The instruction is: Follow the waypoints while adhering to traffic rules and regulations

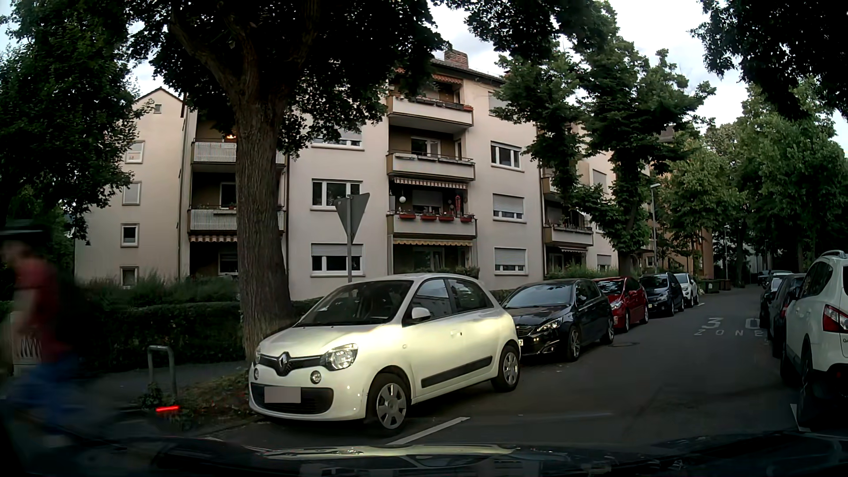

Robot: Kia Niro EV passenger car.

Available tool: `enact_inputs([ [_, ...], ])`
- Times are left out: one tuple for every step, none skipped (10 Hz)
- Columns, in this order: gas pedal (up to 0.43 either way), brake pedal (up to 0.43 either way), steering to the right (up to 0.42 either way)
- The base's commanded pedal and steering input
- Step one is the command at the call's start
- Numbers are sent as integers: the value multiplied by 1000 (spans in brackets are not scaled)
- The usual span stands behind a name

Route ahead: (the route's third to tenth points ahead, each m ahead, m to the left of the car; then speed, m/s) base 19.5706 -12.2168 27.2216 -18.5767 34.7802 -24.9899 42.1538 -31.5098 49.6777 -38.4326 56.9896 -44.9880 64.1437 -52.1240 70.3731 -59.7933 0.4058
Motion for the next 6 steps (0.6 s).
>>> enact_inputs([
  [299, 0, 521],
  [319, 0, 515],
  [350, 0, 506],
  [370, 0, 497],
  [378, 0, 488],
  [378, 0, 472],
])
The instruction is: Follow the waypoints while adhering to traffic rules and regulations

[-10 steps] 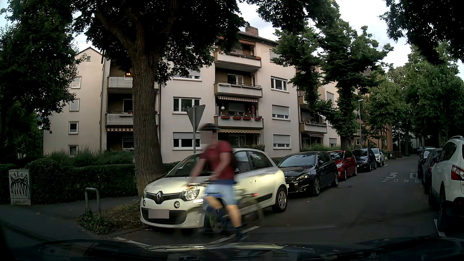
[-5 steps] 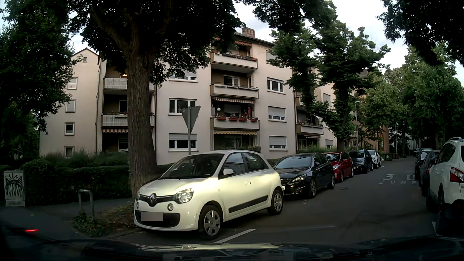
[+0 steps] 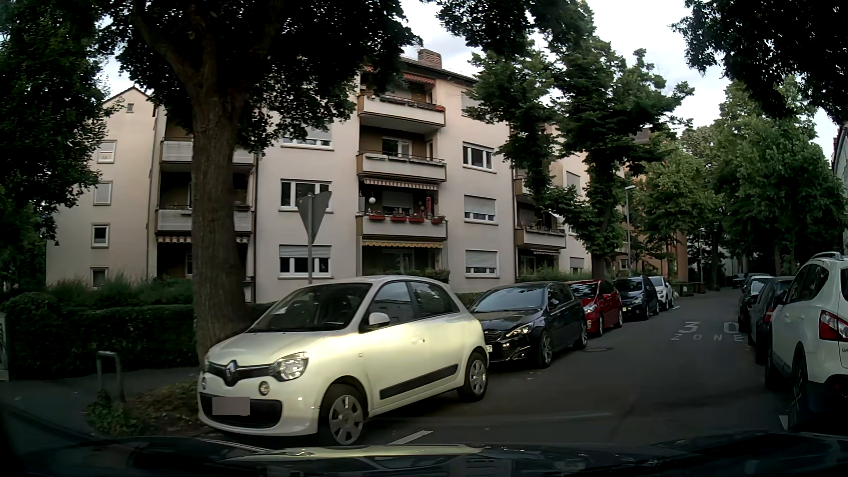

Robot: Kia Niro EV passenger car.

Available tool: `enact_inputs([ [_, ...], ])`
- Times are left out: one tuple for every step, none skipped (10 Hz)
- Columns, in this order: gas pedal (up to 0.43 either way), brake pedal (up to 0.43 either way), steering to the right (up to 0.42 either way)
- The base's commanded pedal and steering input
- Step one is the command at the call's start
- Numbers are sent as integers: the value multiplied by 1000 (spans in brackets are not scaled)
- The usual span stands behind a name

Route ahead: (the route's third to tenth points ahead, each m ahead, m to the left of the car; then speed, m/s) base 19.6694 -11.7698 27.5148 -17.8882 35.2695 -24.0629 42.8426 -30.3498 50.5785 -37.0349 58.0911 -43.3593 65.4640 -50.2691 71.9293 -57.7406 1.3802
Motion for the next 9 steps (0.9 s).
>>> enact_inputs([
  [378, 0, 455],
  [378, 0, 435],
  [378, 0, 404],
  [370, 0, 375],
  [370, 0, 351],
  [358, 0, 319],
  [358, 0, 289],
  [358, 0, 265],
  [350, 0, 248],
])
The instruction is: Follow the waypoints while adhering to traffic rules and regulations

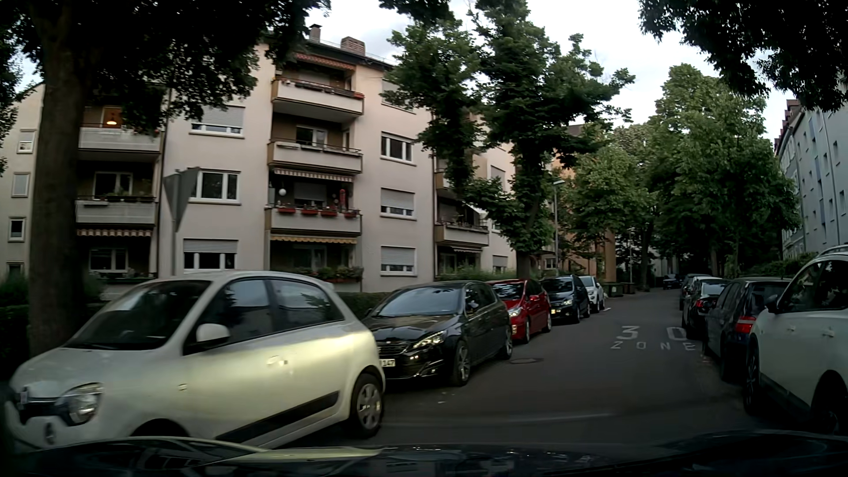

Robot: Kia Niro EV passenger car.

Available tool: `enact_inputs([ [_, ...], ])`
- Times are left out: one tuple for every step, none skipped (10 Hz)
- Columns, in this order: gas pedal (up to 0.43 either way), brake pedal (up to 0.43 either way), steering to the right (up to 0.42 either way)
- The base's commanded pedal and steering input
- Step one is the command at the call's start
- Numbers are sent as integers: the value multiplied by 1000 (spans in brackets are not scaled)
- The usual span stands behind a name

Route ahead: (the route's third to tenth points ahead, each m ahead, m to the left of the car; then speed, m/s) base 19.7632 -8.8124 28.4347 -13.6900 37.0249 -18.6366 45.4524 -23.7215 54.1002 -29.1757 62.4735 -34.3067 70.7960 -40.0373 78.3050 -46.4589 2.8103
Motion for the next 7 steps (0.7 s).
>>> enact_inputs([
  [350, 0, 232],
  [350, 0, 219],
  [350, 0, 218],
  [350, 0, 225],
  [339, 0, 237],
  [339, 0, 247],
  [339, 0, 249],
])
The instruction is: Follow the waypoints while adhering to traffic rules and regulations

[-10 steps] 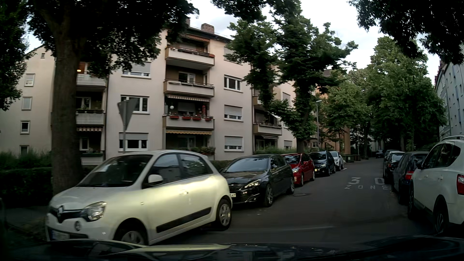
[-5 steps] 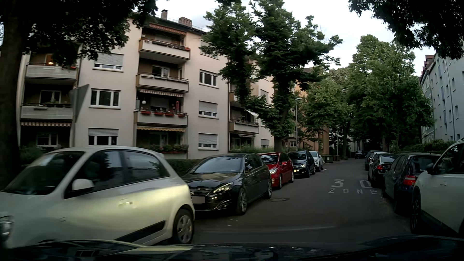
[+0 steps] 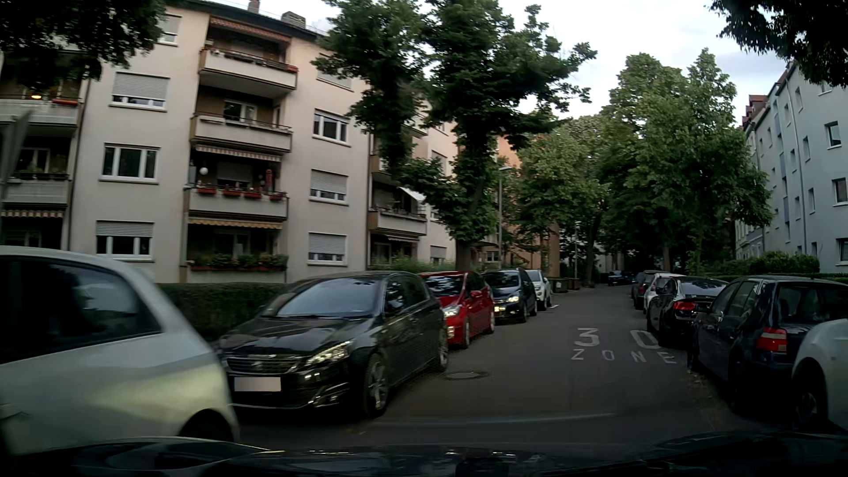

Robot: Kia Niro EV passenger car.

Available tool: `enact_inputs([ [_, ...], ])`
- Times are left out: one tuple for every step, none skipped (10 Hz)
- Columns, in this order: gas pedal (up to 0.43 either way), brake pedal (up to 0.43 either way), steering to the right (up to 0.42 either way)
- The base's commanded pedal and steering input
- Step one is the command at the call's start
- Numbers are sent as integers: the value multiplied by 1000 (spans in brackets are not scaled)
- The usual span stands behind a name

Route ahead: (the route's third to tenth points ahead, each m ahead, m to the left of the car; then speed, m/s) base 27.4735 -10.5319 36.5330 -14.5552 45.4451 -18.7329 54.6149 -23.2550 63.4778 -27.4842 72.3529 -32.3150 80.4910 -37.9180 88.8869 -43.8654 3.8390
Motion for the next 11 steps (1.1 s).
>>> enact_inputs([
  [331, 0, 249],
  [299, 0, 241],
  [299, 0, 229],
  [299, 0, 213],
  [287, 0, 198],
  [280, 0, 182],
  [280, 0, 157],
  [280, 0, 144],
  [268, 0, 130],
  [268, 0, 112],
  [268, 0, 99],
])
